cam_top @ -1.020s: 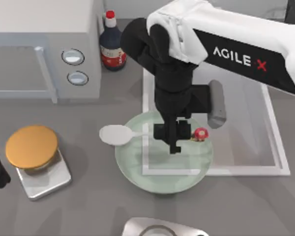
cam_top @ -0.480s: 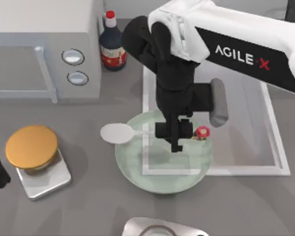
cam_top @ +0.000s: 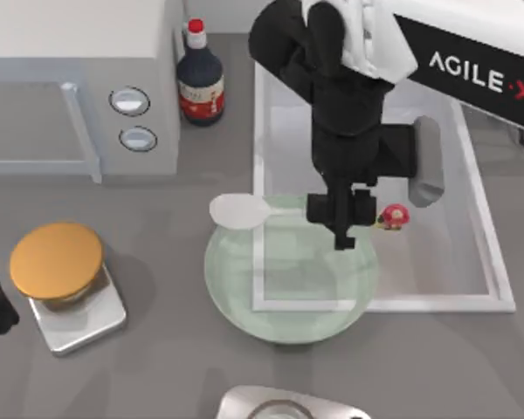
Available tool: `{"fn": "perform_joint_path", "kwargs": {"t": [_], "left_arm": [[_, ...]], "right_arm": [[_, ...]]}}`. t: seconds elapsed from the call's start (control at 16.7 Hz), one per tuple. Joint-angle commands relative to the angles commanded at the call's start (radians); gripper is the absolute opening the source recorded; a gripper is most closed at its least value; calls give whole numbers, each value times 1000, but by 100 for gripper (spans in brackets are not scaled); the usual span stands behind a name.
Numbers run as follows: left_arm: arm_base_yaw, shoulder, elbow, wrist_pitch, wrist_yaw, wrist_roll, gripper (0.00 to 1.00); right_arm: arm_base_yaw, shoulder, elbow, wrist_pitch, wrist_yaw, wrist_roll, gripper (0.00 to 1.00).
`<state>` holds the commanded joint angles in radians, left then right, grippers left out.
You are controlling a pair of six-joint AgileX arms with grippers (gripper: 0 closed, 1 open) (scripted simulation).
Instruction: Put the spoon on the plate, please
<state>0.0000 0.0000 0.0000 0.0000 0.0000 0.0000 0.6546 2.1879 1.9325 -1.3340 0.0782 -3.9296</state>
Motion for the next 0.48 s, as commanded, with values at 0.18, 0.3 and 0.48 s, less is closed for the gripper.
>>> {"fn": "perform_joint_path", "kwargs": {"t": [0.18, 0.3, 0.48], "left_arm": [[0, 0, 0, 0, 0, 0, 100], [0, 0, 0, 0, 0, 0, 100], [0, 0, 0, 0, 0, 0, 100]], "right_arm": [[-12, -16, -8, -2, 6, -1, 0], [-14, -18, -12, 10, 4, -5, 0], [-7, -9, -19, 45, -6, -9, 0]]}}
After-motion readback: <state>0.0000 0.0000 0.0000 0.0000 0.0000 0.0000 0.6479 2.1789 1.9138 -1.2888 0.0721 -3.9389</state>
